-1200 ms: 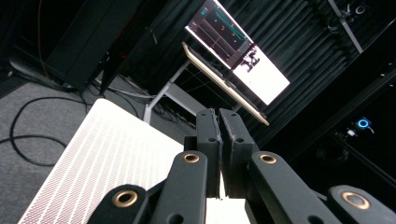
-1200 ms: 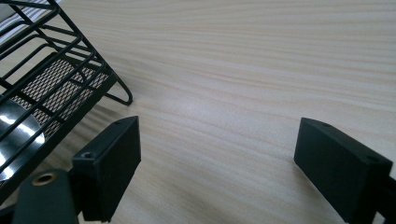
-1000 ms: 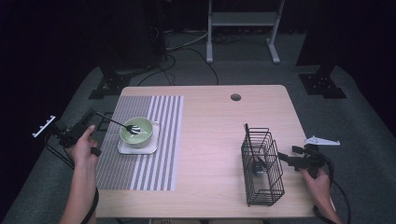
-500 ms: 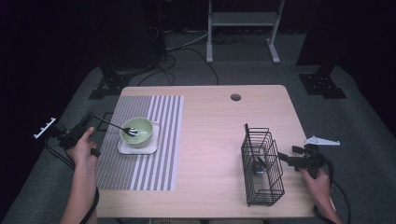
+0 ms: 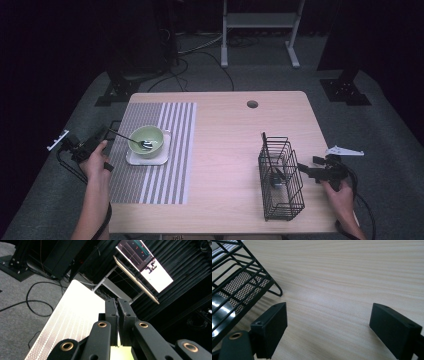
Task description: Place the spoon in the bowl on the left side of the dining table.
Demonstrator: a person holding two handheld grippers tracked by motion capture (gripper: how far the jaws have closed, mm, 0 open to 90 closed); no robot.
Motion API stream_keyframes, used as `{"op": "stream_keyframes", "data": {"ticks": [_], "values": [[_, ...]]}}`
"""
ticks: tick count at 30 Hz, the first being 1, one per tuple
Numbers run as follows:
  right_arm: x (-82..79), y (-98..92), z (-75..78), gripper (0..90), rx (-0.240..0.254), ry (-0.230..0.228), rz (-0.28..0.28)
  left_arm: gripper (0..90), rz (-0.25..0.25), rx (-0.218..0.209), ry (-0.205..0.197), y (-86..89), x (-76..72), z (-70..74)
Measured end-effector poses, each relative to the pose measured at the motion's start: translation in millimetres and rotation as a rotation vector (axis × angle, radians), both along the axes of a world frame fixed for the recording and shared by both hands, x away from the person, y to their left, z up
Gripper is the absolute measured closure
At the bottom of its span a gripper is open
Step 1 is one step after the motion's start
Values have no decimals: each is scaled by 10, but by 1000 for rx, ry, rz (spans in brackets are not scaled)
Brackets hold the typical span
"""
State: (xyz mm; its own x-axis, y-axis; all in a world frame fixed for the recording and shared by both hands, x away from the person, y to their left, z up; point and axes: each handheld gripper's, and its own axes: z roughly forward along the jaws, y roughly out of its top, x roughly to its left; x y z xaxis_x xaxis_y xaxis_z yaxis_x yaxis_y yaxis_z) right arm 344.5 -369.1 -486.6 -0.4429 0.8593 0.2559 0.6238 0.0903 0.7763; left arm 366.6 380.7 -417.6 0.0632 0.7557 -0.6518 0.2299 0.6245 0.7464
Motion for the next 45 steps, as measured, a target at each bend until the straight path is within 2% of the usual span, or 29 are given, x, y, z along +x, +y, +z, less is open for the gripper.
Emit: {"op": "stream_keyframes", "data": {"ticks": [5,12,28,36,45], "values": [[0,0,0,137,0,0,0,876,-8,6,5,-32,13,-25],[-1,0,0,137,1,-1,1,830,-10,7,21,-37,13,-79],[1,-3,0,136,3,-1,3,746,-8,47,49,-34,0,-137],[-2,-9,2,137,12,-1,6,700,-13,78,64,-33,-62,-207],[-6,-5,2,136,7,-6,4,650,-51,122,74,-64,-194,-262]]}}
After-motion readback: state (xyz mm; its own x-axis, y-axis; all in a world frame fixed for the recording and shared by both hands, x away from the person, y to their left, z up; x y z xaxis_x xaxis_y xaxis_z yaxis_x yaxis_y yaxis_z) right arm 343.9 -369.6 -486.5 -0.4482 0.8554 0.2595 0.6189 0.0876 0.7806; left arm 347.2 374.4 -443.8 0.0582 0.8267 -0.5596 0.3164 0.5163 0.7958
